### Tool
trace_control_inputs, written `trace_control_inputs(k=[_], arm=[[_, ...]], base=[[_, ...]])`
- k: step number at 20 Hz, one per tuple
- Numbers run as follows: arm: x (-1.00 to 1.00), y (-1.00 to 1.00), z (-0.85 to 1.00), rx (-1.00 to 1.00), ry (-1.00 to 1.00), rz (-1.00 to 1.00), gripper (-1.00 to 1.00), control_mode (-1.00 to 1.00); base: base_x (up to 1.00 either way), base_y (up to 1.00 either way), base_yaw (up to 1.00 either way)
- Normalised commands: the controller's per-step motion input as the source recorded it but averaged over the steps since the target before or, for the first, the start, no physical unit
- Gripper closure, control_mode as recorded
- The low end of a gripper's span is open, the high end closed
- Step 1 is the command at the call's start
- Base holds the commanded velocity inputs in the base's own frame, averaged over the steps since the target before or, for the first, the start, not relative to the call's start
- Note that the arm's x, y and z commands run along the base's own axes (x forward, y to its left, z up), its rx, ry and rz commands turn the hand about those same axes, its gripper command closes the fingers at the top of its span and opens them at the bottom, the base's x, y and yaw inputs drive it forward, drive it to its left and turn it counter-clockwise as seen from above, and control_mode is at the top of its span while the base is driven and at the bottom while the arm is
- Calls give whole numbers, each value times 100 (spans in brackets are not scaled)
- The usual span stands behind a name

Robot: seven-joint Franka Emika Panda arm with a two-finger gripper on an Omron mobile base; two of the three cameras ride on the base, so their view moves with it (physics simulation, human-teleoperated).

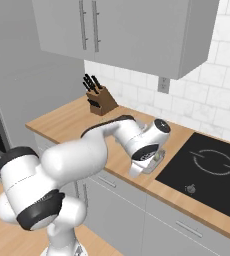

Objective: Take the meat container that has the steak and place it on the second highest rack of the freezer. Then take the vegetable container that has the mushroom and potato and place it on the highest rack of the freezer.

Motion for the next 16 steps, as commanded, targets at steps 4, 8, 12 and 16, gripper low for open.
trace_control_inputs(k=[4,8,12,16], arm=[[35,0,-17,0,6,-9,-100,-100],[32,0,-9,0,8,0,-100,-100],[0,0,-31,1,0,0,-100,-100],[0,0,-27,0,0,0,-100,-100]], base=[[0,0,0],[0,0,0],[0,0,0],[0,0,0]])
